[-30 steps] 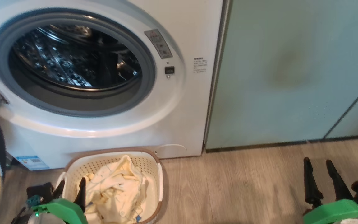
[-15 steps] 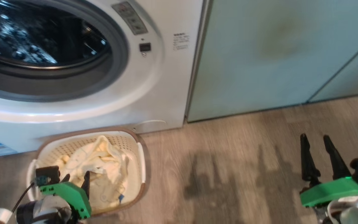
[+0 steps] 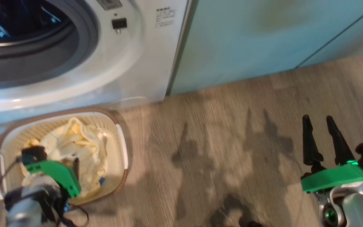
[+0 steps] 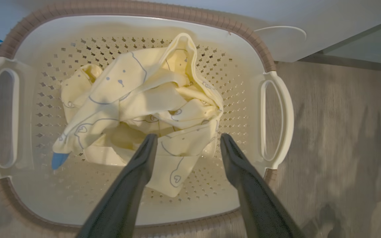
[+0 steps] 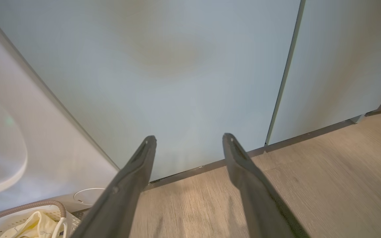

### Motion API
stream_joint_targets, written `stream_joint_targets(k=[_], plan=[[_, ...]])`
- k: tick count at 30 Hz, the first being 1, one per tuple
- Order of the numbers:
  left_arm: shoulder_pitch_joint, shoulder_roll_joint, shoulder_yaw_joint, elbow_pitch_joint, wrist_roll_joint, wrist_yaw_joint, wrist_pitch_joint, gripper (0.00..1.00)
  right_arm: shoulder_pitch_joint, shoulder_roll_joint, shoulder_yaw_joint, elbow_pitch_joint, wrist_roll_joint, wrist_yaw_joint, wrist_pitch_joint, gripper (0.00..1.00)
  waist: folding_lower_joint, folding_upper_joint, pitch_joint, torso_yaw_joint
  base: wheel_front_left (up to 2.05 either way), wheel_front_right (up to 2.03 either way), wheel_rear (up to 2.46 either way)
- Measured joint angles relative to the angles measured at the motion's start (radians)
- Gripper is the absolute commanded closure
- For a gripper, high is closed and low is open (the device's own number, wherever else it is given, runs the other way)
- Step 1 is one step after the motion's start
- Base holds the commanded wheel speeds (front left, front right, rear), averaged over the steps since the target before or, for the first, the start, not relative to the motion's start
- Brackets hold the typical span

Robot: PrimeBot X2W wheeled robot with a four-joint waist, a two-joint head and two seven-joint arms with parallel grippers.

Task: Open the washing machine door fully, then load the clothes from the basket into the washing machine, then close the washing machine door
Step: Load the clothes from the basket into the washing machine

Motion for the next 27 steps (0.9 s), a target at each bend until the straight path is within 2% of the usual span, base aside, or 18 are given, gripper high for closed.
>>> stream_joint_targets(k=[9,20,27], plan=[[-0.132,0.058,-0.002,0.070,-0.060,0.000,0.106,0.00,-0.051,0.005,0.000,-0.021,0.002,0.000,0.000,0.00,0.0001,0.0000,0.150,-0.019,0.00,0.00,0.00],[-0.262,0.082,-0.004,0.087,-0.067,0.001,0.126,0.00,-0.098,0.012,-0.001,-0.039,0.001,0.000,0.000,0.00,0.0000,0.0000,0.287,-0.016,0.00,0.00,0.00],[-0.324,0.103,-0.004,0.093,-0.069,0.028,0.176,0.00,-0.135,0.015,0.000,-0.051,0.001,0.000,0.000,0.00,0.0001,0.0000,0.352,-0.014,0.00,0.00,0.00]])
